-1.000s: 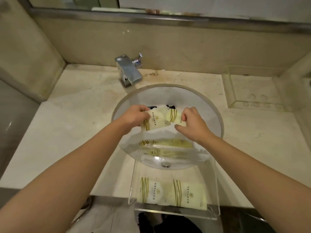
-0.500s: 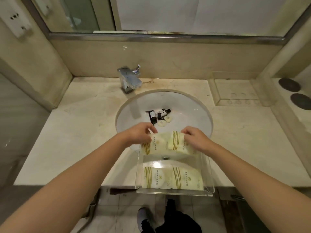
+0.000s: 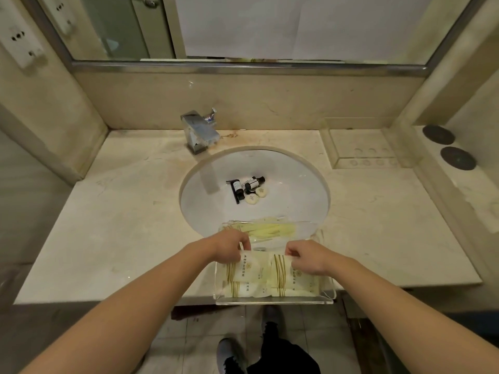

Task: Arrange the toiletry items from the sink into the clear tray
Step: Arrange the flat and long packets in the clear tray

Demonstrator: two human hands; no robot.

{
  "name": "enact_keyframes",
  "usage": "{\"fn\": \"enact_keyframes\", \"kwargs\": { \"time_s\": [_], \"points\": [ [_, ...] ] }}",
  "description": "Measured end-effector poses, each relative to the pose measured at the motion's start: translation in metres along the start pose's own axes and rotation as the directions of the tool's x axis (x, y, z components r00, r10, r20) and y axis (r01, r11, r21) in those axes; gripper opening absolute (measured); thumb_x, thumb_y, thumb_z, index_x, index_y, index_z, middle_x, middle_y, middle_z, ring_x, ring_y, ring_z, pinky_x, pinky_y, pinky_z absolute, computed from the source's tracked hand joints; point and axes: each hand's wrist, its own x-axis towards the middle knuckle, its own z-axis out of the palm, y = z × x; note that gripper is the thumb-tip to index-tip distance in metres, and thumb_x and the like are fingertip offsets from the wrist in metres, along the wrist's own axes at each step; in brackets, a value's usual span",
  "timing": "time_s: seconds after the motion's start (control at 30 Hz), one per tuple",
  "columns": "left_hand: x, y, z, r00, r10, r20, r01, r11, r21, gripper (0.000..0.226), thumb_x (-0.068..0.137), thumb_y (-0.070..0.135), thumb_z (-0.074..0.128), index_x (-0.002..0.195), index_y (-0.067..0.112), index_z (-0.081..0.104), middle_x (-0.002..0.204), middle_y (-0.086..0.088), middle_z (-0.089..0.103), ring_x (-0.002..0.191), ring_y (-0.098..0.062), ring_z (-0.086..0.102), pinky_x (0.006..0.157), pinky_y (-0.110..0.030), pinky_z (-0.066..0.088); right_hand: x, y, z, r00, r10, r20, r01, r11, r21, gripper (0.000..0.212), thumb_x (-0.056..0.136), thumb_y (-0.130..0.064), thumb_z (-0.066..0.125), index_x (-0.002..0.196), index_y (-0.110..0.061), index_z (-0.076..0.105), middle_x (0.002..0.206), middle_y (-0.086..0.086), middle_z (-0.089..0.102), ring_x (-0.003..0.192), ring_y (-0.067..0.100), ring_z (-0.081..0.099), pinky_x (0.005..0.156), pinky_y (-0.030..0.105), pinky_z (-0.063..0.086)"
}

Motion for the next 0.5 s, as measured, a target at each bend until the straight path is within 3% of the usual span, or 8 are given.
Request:
{"fn": "enact_keyframes", "kwargs": {
  "time_s": [0.13,0.23,0.33,0.5],
  "points": [
    [0.002,-0.001,0.007,1.000,0.025,0.012,-0.026,0.996,0.091,0.037,0.086,0.004,0.053,0.120,0.015,0.059,0.126,-0.005,0.056,0.114,-0.022,0.054,0.090,-0.028,0.047,-0.001,0.002,0.005,0.999,-0.029,0.036,0.031,0.997,-0.073,0.020,0.077,-0.010,0.054,0.073,-0.030,0.052,0.079,-0.008,0.056,0.078,0.017,0.055,0.069,0.030,0.044],
    [0.003,-0.002,0.014,0.998,0.047,0.031,-0.052,0.980,0.190,0.029,0.086,0.012,0.058,0.115,0.013,0.061,0.119,-0.006,0.061,0.101,-0.021,0.056,0.086,-0.030,0.048,-0.002,0.002,0.006,0.998,-0.055,0.033,0.059,0.990,-0.127,0.011,0.076,-0.022,0.062,0.085,-0.025,0.057,0.087,-0.005,0.055,0.082,0.017,0.055,0.068,0.029,0.044],
    [0.005,-0.005,0.020,0.997,0.077,-0.018,-0.071,0.970,0.235,0.028,0.085,0.014,0.059,0.113,0.014,0.062,0.113,-0.005,0.062,0.092,-0.019,0.053,0.080,-0.028,0.046,-0.003,0.004,0.006,0.997,-0.075,-0.007,0.073,0.984,-0.163,0.033,0.070,-0.032,0.071,0.097,-0.028,0.051,0.098,-0.006,0.048,0.088,0.014,0.052,0.073,0.027,0.046],
    [0.004,-0.008,0.020,0.992,0.120,-0.026,-0.110,0.965,0.238,0.031,0.086,0.018,0.061,0.117,0.018,0.061,0.117,-0.003,0.062,0.105,-0.021,0.057,0.087,-0.034,0.051,-0.004,0.004,0.010,0.996,-0.079,-0.038,0.068,0.968,-0.242,0.049,0.067,-0.038,0.074,0.109,-0.027,0.051,0.107,-0.006,0.046,0.098,0.015,0.048,0.082,0.031,0.048]
  ]
}}
